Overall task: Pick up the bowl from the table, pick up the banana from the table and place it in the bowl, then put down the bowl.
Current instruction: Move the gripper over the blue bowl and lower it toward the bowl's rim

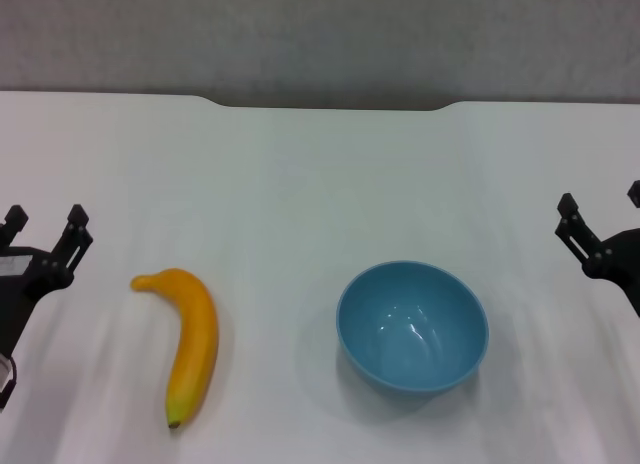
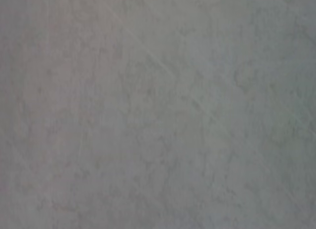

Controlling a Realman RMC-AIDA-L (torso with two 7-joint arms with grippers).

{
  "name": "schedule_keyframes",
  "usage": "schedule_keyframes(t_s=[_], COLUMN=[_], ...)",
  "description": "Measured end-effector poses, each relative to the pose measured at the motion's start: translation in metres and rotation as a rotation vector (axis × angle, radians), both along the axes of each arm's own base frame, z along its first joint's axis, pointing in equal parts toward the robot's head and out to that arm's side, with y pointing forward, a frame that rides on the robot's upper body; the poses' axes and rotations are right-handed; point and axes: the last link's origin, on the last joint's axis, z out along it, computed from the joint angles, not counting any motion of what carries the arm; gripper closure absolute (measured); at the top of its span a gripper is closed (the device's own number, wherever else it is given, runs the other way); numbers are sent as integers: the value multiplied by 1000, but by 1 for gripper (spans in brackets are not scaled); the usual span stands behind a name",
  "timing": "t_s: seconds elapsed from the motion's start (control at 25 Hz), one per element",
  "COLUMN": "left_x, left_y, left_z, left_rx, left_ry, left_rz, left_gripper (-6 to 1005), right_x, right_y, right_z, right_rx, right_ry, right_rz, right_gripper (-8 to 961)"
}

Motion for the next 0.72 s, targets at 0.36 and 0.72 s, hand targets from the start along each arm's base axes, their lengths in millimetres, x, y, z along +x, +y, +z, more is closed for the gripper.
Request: schedule_keyframes(t_s=[0.36,0.72], left_x=[2,6], left_y=[-5,-5], left_z=[-3,-8], left_rx=[-29,-71], left_ry=[-24,-7], left_rz=[-8,-36], left_gripper=[206,201], right_x=[-17,-60], right_y=[11,26], right_z=[-22,-42], right_rx=[-130,-304], right_ry=[-7,-73], right_rz=[-12,-65], right_gripper=[60,61])
